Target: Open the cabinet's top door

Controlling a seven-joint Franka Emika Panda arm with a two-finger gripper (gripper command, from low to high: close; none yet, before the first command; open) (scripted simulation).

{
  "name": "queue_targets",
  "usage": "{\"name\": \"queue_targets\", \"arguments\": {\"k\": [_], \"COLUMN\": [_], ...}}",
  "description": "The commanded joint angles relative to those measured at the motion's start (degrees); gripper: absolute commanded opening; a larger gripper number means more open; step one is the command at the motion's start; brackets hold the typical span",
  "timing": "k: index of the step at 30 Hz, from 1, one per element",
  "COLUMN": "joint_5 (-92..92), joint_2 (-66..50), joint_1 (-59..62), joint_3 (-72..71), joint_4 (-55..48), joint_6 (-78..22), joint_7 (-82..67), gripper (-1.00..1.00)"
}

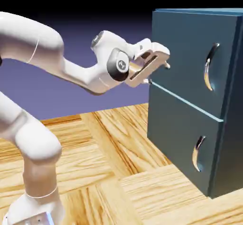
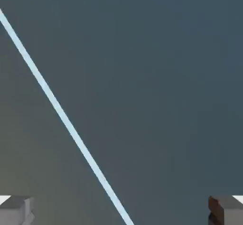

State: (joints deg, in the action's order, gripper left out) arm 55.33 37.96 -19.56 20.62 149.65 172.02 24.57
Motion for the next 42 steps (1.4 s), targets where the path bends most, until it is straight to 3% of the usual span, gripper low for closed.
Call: {"name": "queue_targets", "arguments": {"k": [1,42], "joint_5": [2.5,104.7], "joint_2": [0.2,10.0], "joint_1": [-0.9,-35.7], "joint_3": [0.9,39.0], "joint_4": [-0.5,-21.5], "joint_6": [-0.1,-3.8], "joint_7": [-0.8,-33.8], "gripper": [0.0,0.0]}}
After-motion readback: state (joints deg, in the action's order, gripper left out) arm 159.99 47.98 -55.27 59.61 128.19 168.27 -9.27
